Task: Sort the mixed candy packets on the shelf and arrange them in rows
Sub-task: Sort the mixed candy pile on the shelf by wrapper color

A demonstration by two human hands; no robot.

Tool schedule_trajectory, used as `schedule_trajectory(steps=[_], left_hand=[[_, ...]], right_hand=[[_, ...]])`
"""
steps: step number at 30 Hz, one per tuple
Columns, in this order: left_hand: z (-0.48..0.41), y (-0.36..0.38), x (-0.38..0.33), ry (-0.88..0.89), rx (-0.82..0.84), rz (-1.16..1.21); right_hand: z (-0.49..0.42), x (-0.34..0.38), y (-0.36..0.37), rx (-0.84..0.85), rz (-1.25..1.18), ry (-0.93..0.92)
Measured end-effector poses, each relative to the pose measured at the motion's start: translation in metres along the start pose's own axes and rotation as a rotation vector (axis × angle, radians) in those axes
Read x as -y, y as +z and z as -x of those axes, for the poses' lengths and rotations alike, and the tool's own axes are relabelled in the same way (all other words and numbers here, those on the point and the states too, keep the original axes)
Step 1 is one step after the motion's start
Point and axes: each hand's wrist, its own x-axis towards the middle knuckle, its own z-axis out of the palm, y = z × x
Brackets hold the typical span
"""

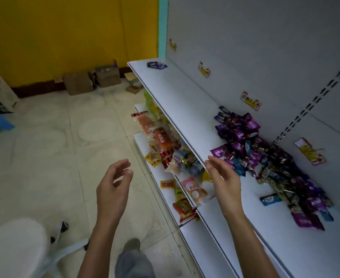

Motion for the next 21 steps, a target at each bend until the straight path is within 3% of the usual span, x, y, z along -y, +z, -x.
schedule_trajectory(steps=[10, 15, 21], left_hand=[[-0.144, 0.031, -0.010, 0.080, 0.509, 0.057], [-0.158, 0.079, -0.017, 0.122, 0.754, 0.069], [-0.139, 0.138, -0.028, 0.153, 0.982, 0.070]], right_hand=[[-0.028, 0.001, 0.064, -0.453, -0.027, 0.075], [-0.013, -0.005, 0.045, -0.713, 0.004, 0.121], [-0.002, -0.011, 0.005, -0.913, 0.018, 0.186]])
